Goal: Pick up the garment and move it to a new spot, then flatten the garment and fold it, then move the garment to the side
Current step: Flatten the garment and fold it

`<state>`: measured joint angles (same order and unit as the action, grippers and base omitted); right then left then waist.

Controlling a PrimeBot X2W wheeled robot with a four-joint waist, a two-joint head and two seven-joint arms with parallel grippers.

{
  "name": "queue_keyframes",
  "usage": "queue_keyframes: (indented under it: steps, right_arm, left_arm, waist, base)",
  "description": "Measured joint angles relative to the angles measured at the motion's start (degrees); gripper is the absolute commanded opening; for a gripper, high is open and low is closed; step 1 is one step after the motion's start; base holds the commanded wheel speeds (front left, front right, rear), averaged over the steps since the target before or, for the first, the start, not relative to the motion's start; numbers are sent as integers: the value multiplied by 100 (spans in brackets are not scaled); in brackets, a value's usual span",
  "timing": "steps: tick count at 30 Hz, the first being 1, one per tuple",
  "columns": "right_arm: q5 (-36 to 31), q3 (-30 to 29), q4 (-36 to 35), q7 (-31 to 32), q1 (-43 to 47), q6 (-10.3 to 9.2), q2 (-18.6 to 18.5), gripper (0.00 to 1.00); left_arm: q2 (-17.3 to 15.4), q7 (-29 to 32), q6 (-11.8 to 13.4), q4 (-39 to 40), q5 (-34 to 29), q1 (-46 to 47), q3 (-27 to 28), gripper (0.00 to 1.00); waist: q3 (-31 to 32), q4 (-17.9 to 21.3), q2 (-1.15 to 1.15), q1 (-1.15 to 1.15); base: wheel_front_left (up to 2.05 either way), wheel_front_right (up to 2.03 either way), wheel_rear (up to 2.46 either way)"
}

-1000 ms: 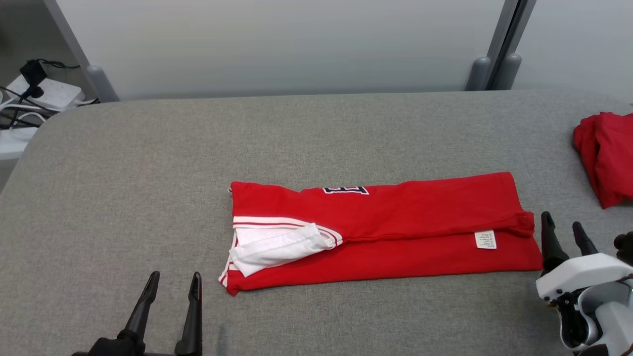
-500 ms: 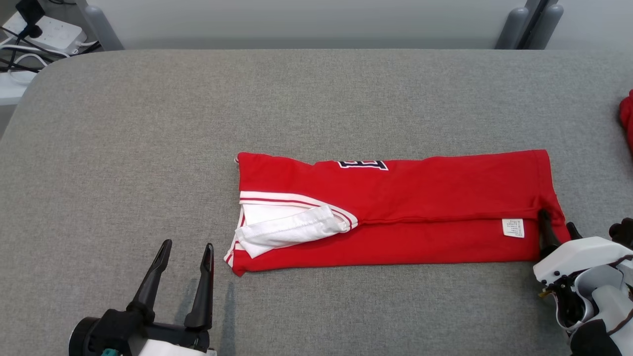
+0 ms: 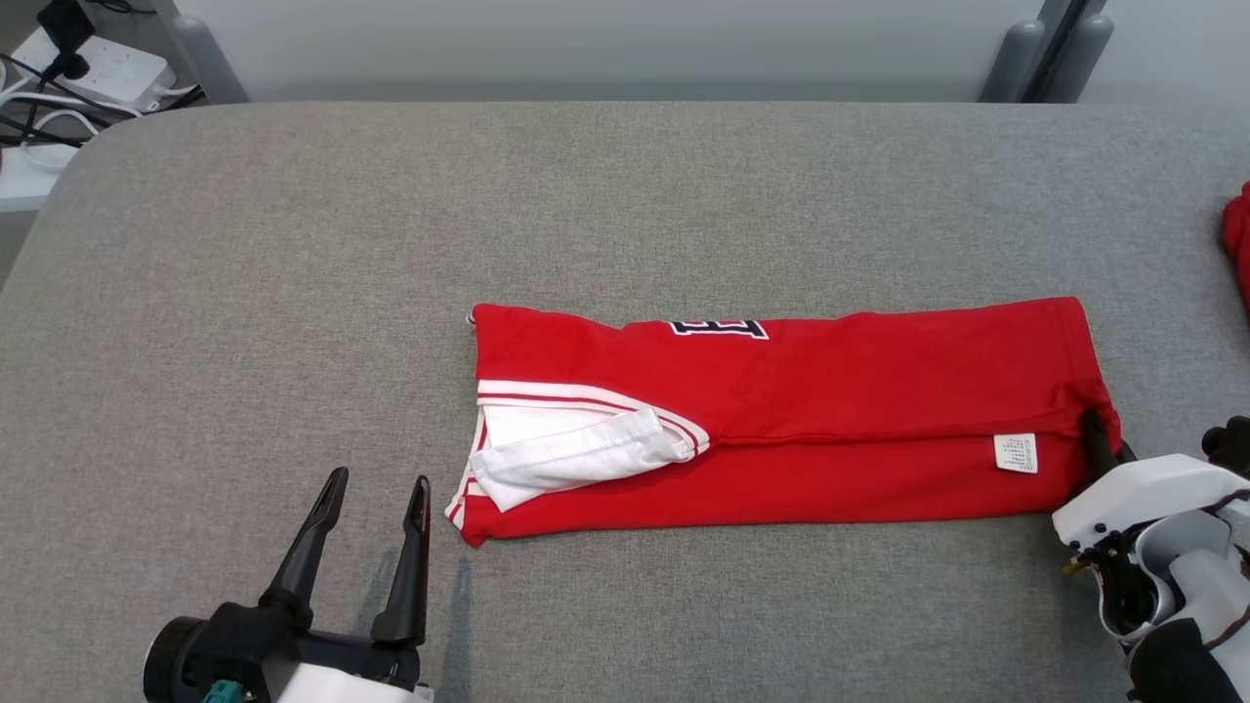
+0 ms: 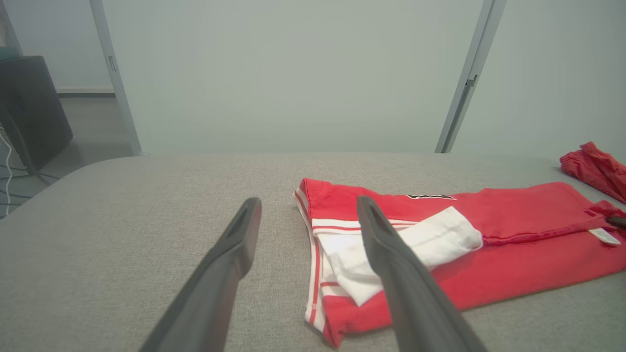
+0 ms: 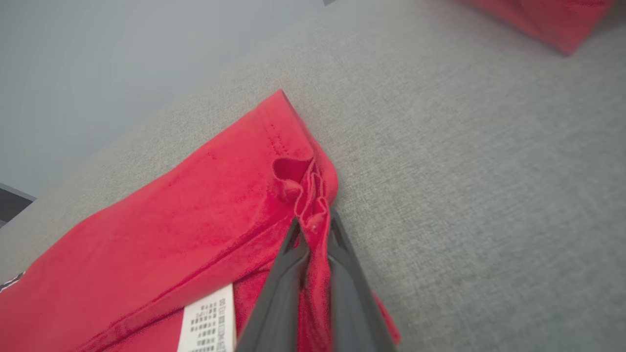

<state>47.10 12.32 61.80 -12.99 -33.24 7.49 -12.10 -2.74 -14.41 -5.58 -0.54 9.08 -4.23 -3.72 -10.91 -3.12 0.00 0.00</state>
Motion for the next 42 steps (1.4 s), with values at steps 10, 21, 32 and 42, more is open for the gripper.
queue_keyframes:
  steps: [10,21,32,42]
  right_arm:
    - [792,492,-1594,-116,368,0,-337,0]
    - [973,1101,-3277,-123,655,0,-442,0]
    - [979,1769,-3528,-124,680,0,-224,0]
    - [1085,2168,-3316,-124,417,0,101,0]
  left_arm:
    - [1,0,0,-21,10,-8,-13,100]
    - [1,0,60,-36,153,-27,-152,100]
    - [0,0,125,-29,234,-113,-226,100]
    - [0,0,169,-33,347,-145,-280,100]
  waist:
    - [183,37,0,0]
    - [367,-204,0,0]
    - [490,-722,0,0]
    - [597,-1297,0,0]
  base:
    - [0,0,0]
    - [0,0,0]
    - [0,0,0]
    - [0,0,0]
